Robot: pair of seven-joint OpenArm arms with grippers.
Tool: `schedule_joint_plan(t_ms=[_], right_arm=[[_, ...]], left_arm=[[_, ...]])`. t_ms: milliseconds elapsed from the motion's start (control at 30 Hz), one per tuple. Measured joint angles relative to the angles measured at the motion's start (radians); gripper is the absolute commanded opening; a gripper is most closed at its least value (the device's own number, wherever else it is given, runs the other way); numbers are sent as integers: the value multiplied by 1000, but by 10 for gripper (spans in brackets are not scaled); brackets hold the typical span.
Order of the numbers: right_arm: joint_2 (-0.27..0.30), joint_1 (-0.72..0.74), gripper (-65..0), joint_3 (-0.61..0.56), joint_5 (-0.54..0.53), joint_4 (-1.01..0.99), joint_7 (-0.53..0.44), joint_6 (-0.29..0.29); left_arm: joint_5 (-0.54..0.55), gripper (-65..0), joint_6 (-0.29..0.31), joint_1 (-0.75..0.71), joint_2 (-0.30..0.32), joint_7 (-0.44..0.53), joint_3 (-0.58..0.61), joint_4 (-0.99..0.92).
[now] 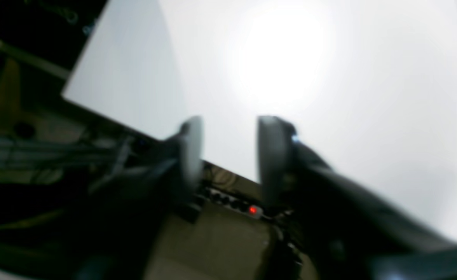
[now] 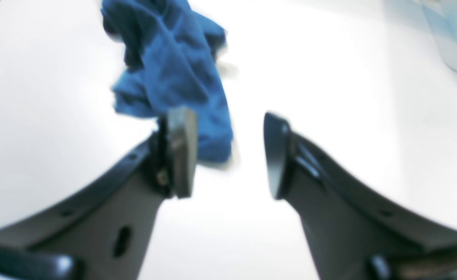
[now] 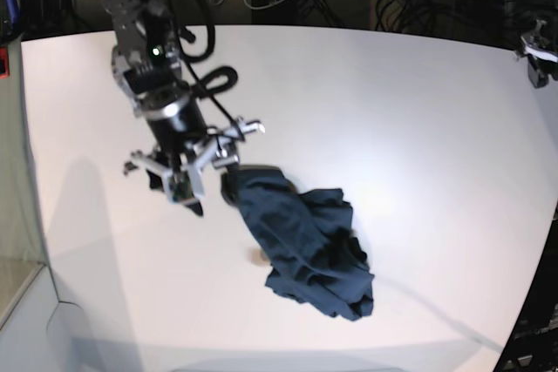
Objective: Layout the t-shirt on the table in an organized manner, then fold the t-shirt properly
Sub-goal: 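Reach the right gripper down and grasp the crumpled navy t-shirt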
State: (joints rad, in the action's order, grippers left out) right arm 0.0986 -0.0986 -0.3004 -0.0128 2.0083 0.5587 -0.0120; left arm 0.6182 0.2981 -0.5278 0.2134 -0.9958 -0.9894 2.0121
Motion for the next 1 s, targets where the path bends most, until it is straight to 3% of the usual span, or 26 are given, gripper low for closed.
schedule_joint_plan(t_ms=[100, 233, 400, 533, 833, 1000], right_arm=[[-57, 182, -321, -18, 0, -71, 70, 3], [-117, 377, -320, -42, -5, -291, 92, 0], [-182, 537, -323, -36, 6, -575, 98, -97], [-219, 588, -322, -39, 0, -717, -13, -105], [-215, 711, -323, -36, 5, -1082, -201, -110], [-215, 738, -323, -35, 5, -1158, -224, -111]], left_arm=[[0, -308, 34, 25, -14, -22, -45, 0], [-8, -308, 50, 27, -31, -34, -94, 0], [-2, -308, 55, 21, -31, -27, -96, 0], [-5, -306, 55, 8, -42, -36, -126, 0], [-5, -306, 55, 8, -48, -34, -135, 0], [-3, -306, 55, 7, -47, -33, -135, 0]])
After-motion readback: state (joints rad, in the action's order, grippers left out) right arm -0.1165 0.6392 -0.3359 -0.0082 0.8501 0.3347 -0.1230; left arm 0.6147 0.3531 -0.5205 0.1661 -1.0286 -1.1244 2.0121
